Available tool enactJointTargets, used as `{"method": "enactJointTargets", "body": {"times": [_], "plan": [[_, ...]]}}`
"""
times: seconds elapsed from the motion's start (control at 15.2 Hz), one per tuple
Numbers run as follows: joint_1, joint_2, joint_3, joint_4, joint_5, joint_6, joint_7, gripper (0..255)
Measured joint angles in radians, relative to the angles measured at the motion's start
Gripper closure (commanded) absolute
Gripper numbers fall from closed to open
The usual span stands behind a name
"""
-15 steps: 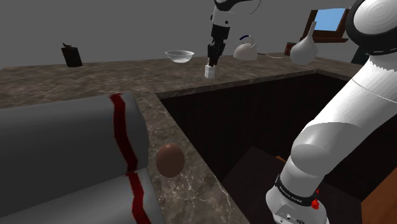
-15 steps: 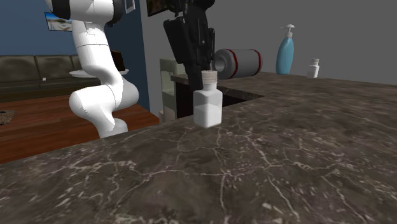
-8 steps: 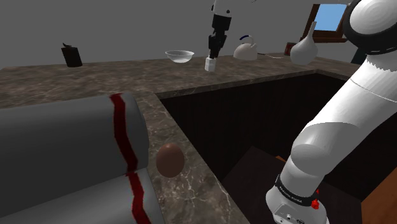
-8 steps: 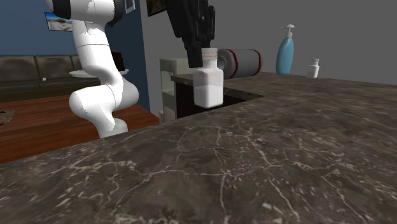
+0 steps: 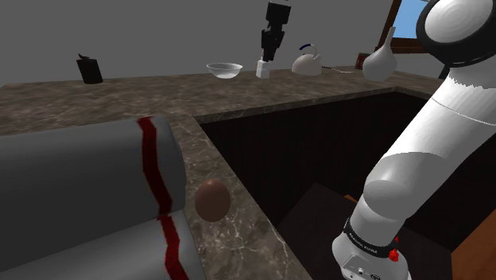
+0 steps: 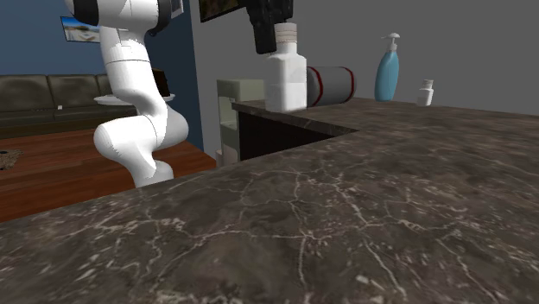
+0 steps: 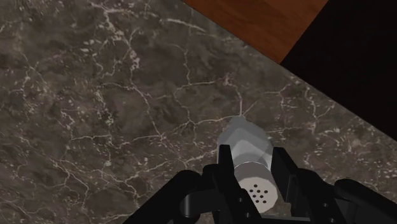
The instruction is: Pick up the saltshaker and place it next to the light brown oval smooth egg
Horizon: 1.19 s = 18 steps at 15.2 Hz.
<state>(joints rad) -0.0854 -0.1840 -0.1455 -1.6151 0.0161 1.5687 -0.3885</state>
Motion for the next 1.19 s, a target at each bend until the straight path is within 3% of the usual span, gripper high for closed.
{"method": "enactJointTargets", "body": {"times": [0.99,1.19], "plan": [[-0.003,0.127,-0.011,0.364,0.021,-0.238,-0.005,255],[0.019,0.065,0.018,0.307,0.007,-0.242,0.041,255]]}}
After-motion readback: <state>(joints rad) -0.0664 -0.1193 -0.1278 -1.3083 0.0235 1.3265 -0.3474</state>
